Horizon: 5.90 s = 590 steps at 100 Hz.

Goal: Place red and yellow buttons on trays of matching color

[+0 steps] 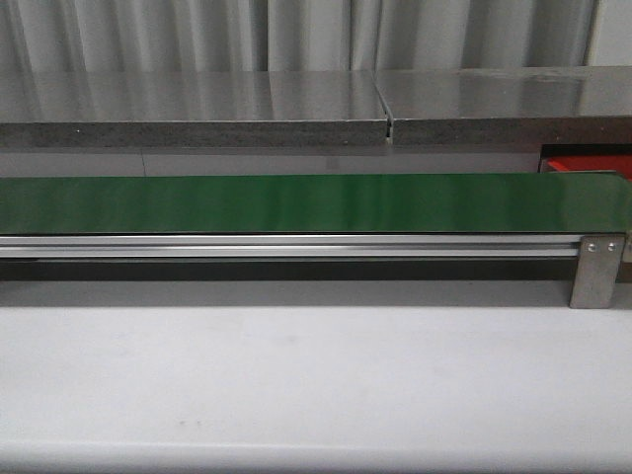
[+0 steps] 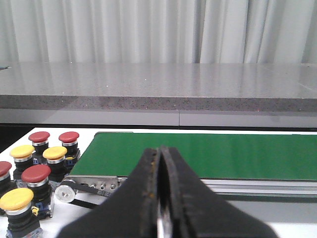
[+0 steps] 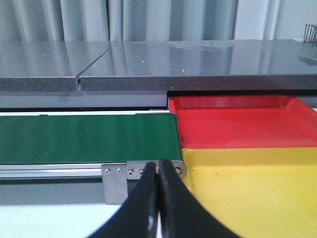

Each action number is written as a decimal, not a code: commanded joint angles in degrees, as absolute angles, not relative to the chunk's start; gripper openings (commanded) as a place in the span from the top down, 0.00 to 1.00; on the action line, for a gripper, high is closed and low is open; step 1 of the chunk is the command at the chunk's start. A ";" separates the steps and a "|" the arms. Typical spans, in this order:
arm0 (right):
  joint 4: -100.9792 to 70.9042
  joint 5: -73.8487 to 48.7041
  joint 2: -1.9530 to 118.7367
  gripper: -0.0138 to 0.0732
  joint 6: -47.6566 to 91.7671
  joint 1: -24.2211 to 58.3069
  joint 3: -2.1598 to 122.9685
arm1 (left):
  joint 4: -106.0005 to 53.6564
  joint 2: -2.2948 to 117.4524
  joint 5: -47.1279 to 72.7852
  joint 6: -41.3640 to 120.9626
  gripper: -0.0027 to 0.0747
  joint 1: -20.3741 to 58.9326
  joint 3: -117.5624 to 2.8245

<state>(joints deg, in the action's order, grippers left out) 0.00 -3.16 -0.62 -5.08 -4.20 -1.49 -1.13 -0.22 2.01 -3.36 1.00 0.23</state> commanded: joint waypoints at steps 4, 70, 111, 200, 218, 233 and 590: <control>0.68 1.27 -1.54 0.98 -4.80 -4.54 -0.22 | -1.16 -2.10 -2.88 -3.81 0.99 1.04 1.75; 0.68 1.27 -1.54 0.98 -4.80 -4.54 -0.22 | -2.21 -2.10 -1.63 -3.81 0.99 1.04 0.85; 0.68 1.27 -1.54 0.98 -4.80 -4.54 -0.22 | -2.59 5.18 9.74 -3.81 0.99 1.04 -12.71; 0.68 1.27 -1.54 0.98 -4.80 -4.54 -0.22 | -0.67 44.47 26.93 -3.81 0.40 1.04 -36.38; 0.68 1.27 -1.54 0.98 -4.80 -4.54 -0.22 | -0.67 49.11 27.58 -6.05 0.23 1.04 -39.75; 0.68 1.27 -1.54 0.98 -4.80 -4.54 -0.22 | -0.67 54.22 30.78 -8.91 0.23 -0.94 -44.07; 0.68 1.20 -1.54 0.98 -4.80 -4.54 -0.22 | -7.06 108.69 62.98 -6.63 0.72 -14.67 -100.78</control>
